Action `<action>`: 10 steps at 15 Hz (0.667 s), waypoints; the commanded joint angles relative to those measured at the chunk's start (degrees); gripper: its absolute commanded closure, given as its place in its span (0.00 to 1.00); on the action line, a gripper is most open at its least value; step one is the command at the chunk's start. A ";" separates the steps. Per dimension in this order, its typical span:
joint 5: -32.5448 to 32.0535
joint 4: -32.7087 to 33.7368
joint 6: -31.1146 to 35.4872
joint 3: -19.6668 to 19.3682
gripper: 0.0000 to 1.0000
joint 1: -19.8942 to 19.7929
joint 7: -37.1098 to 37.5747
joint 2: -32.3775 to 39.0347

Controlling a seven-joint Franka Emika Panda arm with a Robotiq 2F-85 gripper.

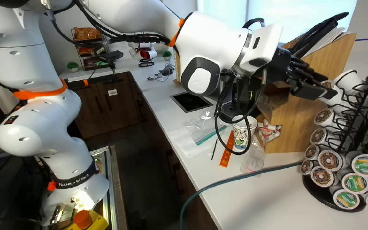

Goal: Pick up the coffee pod from the counter and place it on the stand.

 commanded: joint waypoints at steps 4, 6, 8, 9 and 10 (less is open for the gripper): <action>5.12 2.35 0.55 -1.74 0.72 1.37 -7.20 2.96; 6.24 3.25 0.32 -2.06 0.72 1.78 -9.26 3.81; 7.08 4.07 -0.30 -2.30 0.59 2.36 -10.98 4.33; 7.70 4.33 -0.48 -2.52 0.22 2.85 -12.09 4.47; 8.11 4.30 -0.61 -2.64 0.21 3.27 -12.79 4.51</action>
